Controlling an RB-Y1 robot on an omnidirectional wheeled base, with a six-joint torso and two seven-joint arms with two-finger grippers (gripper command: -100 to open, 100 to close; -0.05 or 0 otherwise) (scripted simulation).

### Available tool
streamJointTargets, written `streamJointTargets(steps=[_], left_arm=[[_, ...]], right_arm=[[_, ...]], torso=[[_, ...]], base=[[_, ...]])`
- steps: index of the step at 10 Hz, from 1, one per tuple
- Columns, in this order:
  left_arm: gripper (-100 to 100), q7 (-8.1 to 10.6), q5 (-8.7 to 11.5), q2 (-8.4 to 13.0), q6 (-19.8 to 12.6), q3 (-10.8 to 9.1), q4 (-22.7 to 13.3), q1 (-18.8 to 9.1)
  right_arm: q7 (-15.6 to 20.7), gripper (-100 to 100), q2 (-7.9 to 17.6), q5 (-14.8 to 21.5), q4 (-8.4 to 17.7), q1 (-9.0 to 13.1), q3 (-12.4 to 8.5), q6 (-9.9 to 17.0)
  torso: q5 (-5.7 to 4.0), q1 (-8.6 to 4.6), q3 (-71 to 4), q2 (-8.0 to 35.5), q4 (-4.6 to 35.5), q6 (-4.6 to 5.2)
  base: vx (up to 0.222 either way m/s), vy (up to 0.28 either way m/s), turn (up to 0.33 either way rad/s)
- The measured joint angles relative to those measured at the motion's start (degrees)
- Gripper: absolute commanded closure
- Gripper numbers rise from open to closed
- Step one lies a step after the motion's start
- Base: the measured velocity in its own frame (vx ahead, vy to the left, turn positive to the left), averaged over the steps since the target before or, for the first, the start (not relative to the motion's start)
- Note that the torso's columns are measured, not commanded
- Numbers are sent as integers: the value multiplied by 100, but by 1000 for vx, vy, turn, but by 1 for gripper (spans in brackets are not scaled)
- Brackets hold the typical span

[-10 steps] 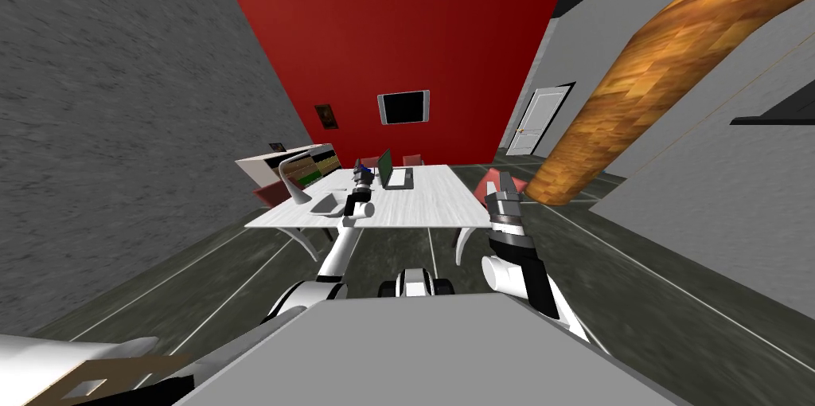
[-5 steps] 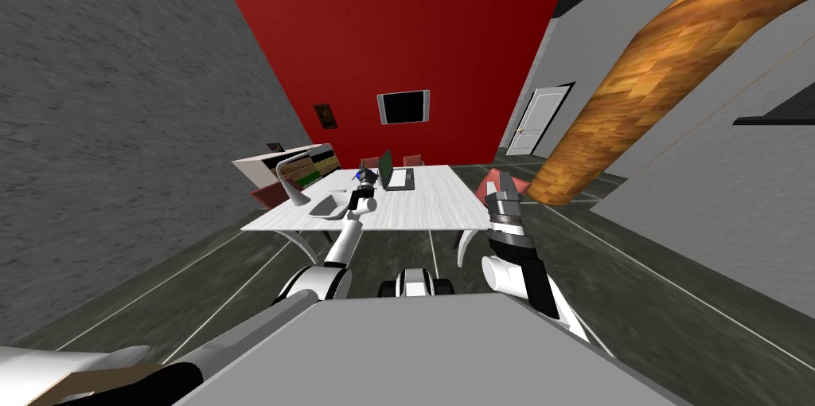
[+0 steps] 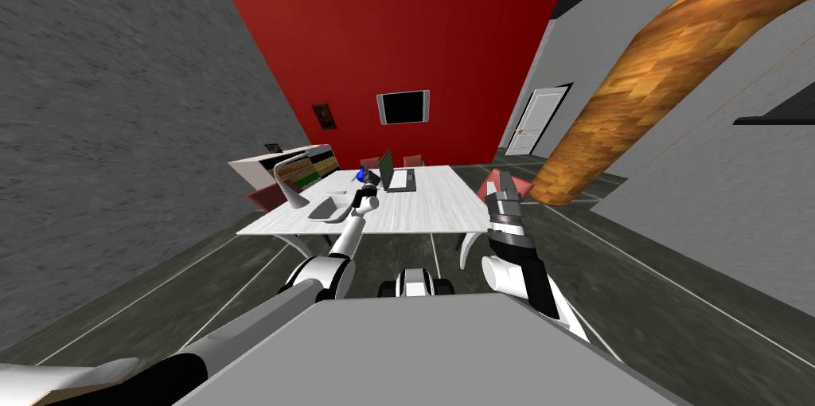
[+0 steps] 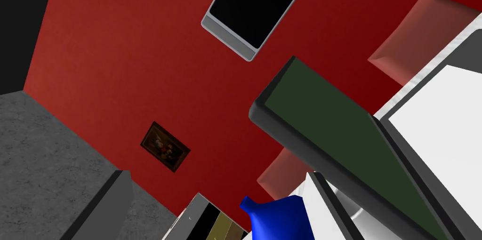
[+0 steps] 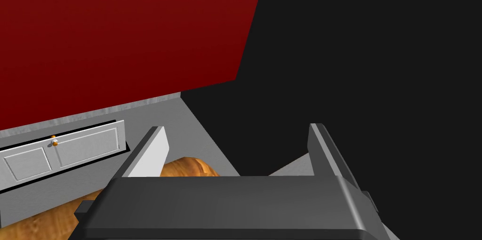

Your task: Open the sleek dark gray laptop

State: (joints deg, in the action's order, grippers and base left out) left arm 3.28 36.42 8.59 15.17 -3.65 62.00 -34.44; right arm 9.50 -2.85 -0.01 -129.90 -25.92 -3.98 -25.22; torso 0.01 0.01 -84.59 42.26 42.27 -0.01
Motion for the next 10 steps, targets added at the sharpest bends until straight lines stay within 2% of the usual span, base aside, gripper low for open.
streamJointTargets(steps=[2,3,5,6,10], left_arm=[[-100,-96,249,-83,-157,-59,-453,-211],[-100,-106,380,-77,-189,-44,-800,-384],[-100,-206,512,-148,-349,-136,-931,-454],[-100,-196,618,-133,-368,-97,-1180,-552],[-100,-382,975,-333,-682,-259,-1705,-814]], right_arm=[[0,0,1,0,0,0,0,0],[0,0,0,0,0,0,0,0],[0,0,0,0,0,0,0,0],[0,0,0,0,0,0,0,0],[0,0,0,0,0,0,0,0]], torso=[[2,9,-2,-2,-1,0],[1,2,0,1,0,0],[-5,-14,8,12,4,2],[-2,-6,4,5,2,1],[-1,-1,1,2,1,1]], base=[[73,87,-29],[49,44,-8],[46,36,-17],[50,53,-26],[47,52,-16]])
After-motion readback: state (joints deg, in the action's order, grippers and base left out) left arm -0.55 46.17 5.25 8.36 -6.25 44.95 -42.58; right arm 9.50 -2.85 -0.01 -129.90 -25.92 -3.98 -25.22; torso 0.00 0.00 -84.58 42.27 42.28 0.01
